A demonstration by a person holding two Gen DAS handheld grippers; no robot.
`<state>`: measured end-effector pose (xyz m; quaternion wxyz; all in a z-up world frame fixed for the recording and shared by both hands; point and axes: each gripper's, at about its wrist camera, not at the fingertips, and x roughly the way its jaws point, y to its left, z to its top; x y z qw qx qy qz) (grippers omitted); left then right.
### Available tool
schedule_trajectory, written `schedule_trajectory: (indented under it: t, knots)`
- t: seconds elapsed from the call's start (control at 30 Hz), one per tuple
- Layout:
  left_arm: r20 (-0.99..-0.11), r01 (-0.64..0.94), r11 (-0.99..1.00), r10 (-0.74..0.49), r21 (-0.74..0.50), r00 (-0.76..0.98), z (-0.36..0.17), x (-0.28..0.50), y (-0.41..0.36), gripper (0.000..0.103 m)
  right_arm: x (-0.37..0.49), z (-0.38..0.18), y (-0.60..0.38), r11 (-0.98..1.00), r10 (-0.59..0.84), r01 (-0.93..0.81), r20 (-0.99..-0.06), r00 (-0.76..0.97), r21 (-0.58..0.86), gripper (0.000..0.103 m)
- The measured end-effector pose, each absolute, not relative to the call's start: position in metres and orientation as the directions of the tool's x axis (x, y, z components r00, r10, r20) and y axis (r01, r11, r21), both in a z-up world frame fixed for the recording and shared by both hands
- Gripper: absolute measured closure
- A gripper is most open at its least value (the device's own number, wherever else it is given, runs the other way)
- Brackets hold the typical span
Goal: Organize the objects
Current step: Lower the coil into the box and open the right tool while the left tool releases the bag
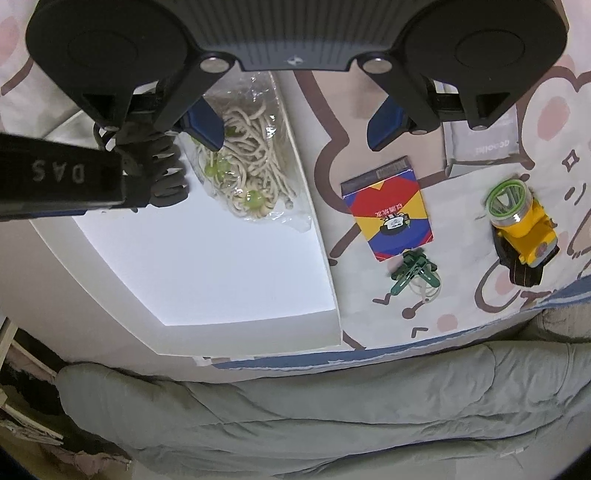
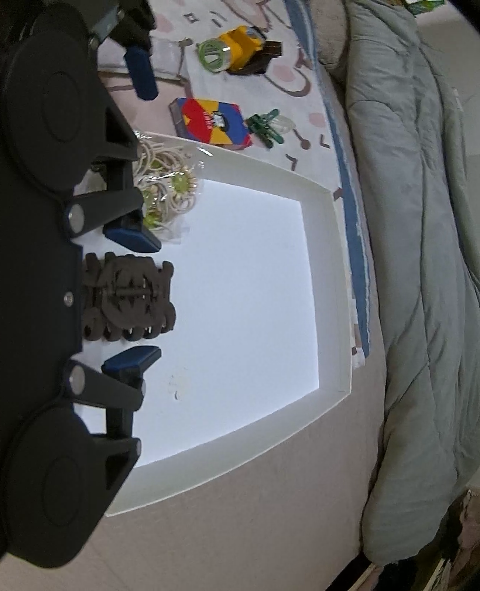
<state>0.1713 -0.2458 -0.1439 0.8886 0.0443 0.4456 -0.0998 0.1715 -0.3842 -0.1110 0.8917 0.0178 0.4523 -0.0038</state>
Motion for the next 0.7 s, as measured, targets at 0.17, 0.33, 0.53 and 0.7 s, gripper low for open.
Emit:
schedule_trajectory:
  t: [0.17,0.33,0.53,0.7]
  knots:
    - [-0.791,0.213,0.977,-0.155,-0.033,0.592,-0.120,0.175,-0.241,0.018,0.170,-0.106,-0.391,0.999,0.011,0.035,-0.796,0.605,0.041,0.047]
    - [-0.779,0.227,0.971,-0.089,0.070,0.621,-0.106,0.175,-0.239,0.018,0.168,-0.099,-0.405,0.992,0.021,0.084,-0.777,0.629,0.095,0.046]
    - [-0.813,0.250,0.958,-0.035,0.138,0.581,-0.128,0.177,-0.247,0.017,0.168,-0.094,-0.410,0.983,0.049,0.106,-0.768,0.639,0.151,0.048]
    - [-0.824,0.243,0.966,-0.070,0.085,0.563,-0.136,0.179,-0.252,0.017,0.171,-0.099,-0.416,0.983,0.047,0.112,-0.790,0.611,0.146,0.067]
